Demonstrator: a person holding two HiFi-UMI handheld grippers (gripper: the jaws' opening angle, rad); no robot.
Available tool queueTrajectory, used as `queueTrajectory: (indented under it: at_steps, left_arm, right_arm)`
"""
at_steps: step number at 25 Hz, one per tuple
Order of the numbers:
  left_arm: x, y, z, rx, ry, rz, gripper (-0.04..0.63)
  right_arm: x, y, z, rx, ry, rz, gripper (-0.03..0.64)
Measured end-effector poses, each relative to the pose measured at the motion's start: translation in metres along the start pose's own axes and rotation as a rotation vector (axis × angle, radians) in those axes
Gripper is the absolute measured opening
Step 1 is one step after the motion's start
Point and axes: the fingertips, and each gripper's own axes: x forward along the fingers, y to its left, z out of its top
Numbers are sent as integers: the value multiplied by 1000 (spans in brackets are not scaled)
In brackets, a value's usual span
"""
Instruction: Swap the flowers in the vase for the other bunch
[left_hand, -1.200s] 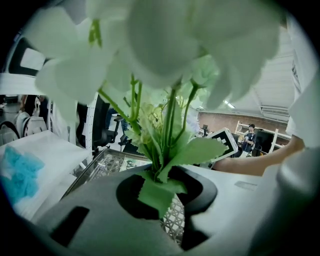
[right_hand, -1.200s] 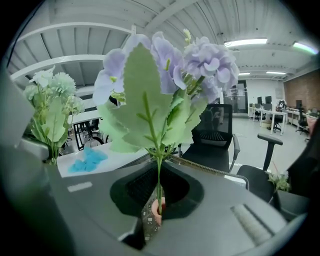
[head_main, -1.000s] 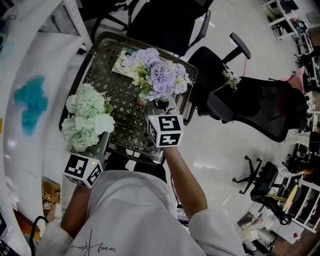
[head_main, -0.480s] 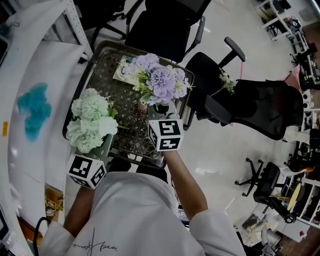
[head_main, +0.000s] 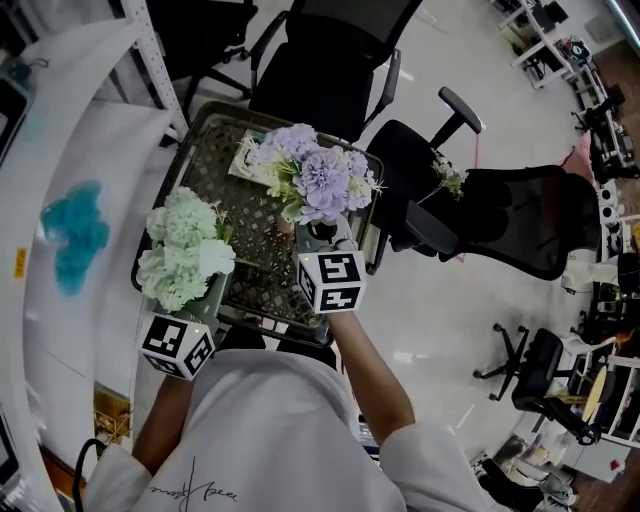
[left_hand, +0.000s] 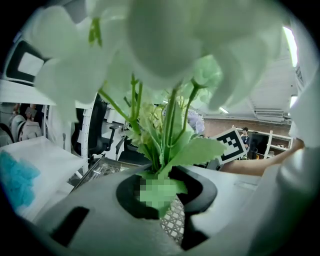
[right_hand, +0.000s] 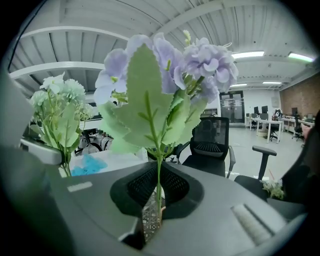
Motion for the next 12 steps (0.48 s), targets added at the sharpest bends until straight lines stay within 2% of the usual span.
queueTrajectory:
  at_steps: [12]
  left_arm:
    - [-4,1,2,31,-1,-32,69]
  right_arm:
    - [-23,4,10,47,-20,-9,17]
